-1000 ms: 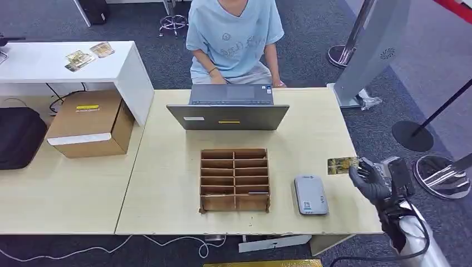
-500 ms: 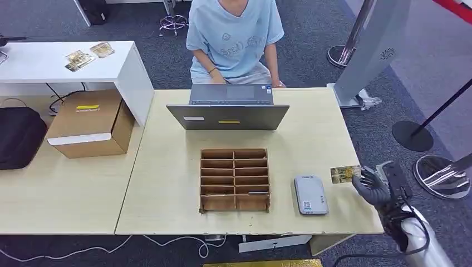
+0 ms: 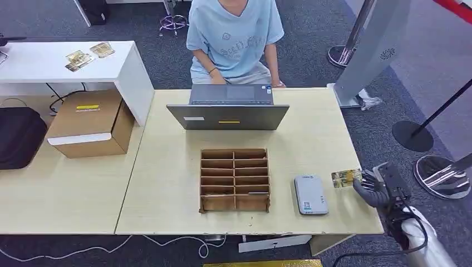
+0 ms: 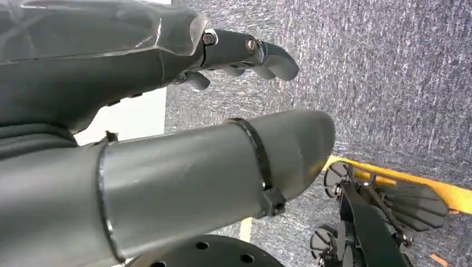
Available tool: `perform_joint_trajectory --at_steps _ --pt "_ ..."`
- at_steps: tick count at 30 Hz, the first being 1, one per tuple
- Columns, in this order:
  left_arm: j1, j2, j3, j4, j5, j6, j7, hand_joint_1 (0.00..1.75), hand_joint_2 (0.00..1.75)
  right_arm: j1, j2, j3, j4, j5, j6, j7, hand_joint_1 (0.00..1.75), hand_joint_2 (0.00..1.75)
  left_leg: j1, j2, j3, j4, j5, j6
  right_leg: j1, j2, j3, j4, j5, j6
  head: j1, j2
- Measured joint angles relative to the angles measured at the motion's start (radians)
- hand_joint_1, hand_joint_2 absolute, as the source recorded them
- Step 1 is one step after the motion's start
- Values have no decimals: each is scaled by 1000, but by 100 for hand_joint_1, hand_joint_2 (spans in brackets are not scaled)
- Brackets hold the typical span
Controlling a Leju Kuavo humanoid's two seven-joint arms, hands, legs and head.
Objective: Pass the card to the sensor for recognition and then transmit it.
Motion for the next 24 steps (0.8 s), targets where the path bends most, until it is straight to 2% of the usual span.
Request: perform_joint_trajectory --at_steps 11,24 --pt "0 6 0 0 -22 -8 0 0 0 11 -23 15 -5 -57 57 15 175 175 0 0 0 0 0 0 0 0 0 0 0 0 0 0" --pt "0 9 0 0 -48 -13 0 0 0 20 -23 54 -61 -92 74 3 175 175 0 0 0 0 0 0 0 0 0 0 0 0 0 0"
